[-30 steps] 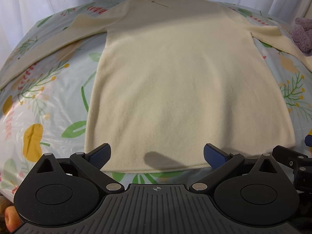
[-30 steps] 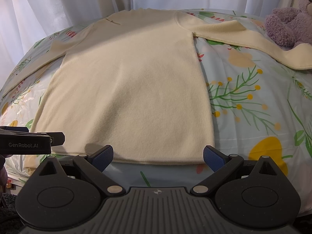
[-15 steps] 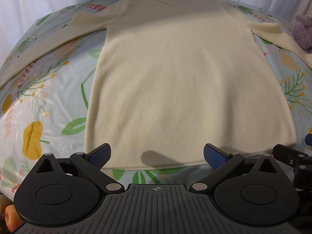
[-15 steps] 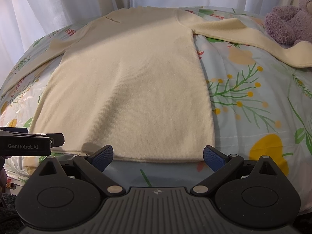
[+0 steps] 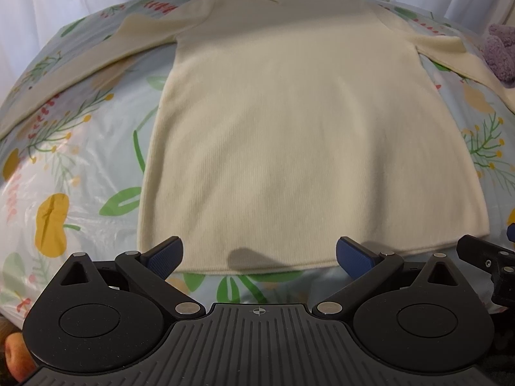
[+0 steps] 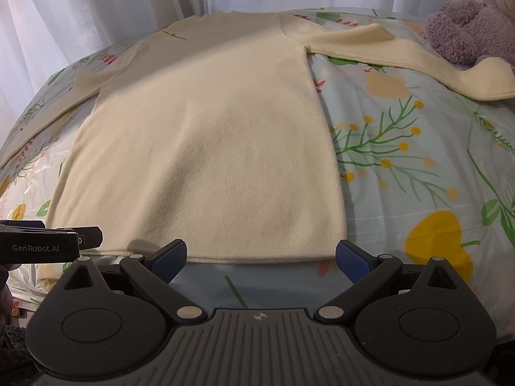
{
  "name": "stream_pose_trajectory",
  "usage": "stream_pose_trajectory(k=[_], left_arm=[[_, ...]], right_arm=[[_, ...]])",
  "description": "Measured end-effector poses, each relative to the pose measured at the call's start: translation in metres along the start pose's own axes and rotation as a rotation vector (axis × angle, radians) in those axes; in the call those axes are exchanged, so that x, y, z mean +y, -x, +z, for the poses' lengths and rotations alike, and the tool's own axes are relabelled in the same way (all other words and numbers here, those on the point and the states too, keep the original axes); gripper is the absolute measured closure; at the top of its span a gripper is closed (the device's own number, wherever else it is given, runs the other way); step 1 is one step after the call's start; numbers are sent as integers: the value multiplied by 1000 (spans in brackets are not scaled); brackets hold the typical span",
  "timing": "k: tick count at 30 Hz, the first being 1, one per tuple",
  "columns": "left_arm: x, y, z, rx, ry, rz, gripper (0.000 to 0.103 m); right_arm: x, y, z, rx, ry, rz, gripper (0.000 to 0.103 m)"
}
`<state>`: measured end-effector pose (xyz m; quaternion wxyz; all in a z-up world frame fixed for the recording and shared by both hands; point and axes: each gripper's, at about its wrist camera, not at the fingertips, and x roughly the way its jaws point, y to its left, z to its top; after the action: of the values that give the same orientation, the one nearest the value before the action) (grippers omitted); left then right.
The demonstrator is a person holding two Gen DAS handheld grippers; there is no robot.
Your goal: Fold small clothes
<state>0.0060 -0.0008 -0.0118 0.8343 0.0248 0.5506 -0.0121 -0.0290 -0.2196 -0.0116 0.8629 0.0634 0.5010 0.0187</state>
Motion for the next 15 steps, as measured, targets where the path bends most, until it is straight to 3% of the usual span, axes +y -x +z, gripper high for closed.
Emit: stream_pose_trajectory(k=[8,15], left_arm=[[1,-3,2,18,8,2,0],[-1,-9,8,35,0,5,0]], right_arm=[[4,1,-1,11,21,51,4],[-11,-10,-1,50,-63,144,4]])
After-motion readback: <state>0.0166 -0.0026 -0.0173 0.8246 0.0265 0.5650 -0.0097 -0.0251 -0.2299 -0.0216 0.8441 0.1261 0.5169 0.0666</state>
